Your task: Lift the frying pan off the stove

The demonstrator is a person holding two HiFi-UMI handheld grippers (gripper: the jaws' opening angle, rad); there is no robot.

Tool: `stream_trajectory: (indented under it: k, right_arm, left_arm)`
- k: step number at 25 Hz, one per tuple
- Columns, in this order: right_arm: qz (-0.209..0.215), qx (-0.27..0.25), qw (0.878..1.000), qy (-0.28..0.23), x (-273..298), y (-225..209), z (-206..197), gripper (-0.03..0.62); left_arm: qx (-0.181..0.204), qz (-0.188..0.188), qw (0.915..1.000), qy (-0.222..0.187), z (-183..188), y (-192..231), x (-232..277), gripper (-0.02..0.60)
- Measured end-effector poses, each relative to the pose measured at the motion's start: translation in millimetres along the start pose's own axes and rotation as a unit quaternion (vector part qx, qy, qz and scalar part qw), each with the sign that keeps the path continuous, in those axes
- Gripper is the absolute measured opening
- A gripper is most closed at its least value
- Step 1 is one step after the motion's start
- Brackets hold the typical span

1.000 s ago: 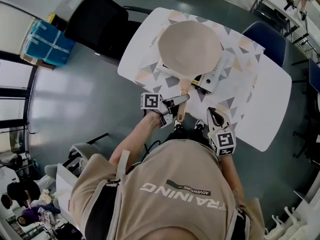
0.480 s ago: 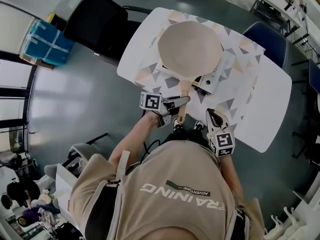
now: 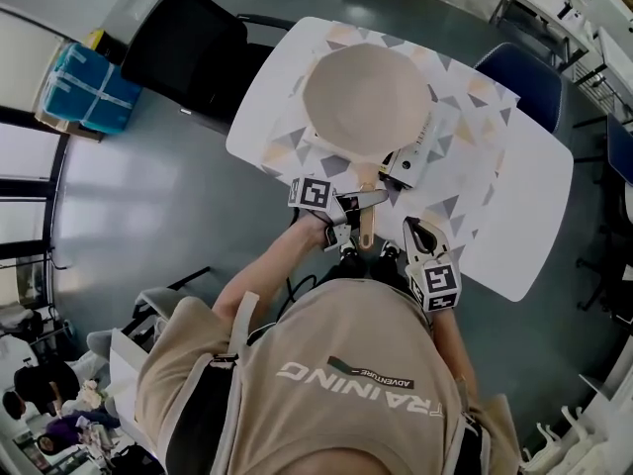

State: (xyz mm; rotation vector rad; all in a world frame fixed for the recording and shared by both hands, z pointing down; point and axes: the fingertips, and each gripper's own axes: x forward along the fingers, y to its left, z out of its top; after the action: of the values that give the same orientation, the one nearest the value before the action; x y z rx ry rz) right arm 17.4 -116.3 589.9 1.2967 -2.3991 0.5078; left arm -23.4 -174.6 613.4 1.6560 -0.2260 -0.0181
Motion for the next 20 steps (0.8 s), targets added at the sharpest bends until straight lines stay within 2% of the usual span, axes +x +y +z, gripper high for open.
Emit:
stream_trajectory:
  k: [4, 8, 11, 14, 17, 20]
  right_arm:
    - [0.003, -0.015, 1.0, 0.008, -1, 1, -3, 0.003]
    - [-0.001, -0.001, 1.0, 0.01, -3, -5, -6, 0.003]
    - [-0.002, 0.001, 1.0, 0.011, -5, -9, -9, 0.003]
    - [-0.001, 0.004, 1.0, 0.016, -6, -11, -13, 0.003]
    - [0.001, 0.007, 1.0, 0.016, -7, -10, -15, 0.003]
    - [0.004, 0.007, 1.0, 0.016, -6, -8, -17, 0.003]
  left_arm:
    - [-0.003, -0.012, 0.9999, -0.007, 5, -3, 9, 0.088]
    - [0.047, -0.028, 0.9985, -0.007, 3, -8, 8, 0.099]
    - [0.055, -0.044, 0.9973, -0.021, 4, -12, 5, 0.097]
    - [0.074, -0.035, 0.9966, -0.012, 3, -10, 4, 0.1]
    - [0.096, -0.04, 0.9945, -0.006, 5, -16, 1, 0.11]
    - [0.103, -0.044, 0.9937, -0.003, 7, -21, -1, 0.112]
